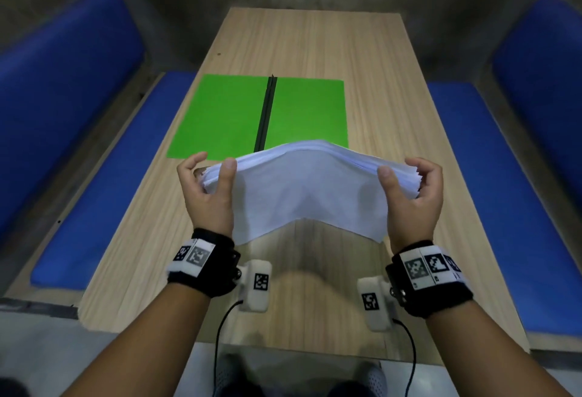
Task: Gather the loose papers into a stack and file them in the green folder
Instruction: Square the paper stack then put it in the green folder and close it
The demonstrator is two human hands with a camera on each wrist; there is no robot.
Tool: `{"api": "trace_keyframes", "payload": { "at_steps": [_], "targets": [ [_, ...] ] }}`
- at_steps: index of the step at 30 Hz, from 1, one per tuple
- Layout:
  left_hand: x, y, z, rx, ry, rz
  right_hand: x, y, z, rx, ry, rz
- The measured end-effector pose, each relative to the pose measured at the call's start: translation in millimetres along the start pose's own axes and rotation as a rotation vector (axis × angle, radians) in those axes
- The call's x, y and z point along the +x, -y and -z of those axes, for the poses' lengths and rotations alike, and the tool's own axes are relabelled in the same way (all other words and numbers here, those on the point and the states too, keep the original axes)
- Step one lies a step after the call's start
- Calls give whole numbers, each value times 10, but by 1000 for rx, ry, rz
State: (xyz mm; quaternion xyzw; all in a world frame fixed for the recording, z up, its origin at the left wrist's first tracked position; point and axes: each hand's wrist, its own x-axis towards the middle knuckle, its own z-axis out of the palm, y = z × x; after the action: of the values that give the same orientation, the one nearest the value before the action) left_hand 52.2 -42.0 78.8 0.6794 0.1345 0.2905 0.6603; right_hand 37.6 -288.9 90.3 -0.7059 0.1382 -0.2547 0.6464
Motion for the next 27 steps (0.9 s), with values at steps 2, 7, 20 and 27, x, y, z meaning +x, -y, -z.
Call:
{"api": "trace_keyframes", "payload": {
  "at_steps": [2,7,20,27],
  "targets": [
    [45,-35,-88,10,-85,19,58,28,-75,10,-68,-3],
    [90,-7,-173,49,-166,69,183,8,-161,24,-165,-54],
    [135,22,-122,127,-145,-36,337,-80,-105,27,-215,-106],
    [128,17,-127,121,-105,-29,348,-149,-93,33,-164,-98]
  ]
}}
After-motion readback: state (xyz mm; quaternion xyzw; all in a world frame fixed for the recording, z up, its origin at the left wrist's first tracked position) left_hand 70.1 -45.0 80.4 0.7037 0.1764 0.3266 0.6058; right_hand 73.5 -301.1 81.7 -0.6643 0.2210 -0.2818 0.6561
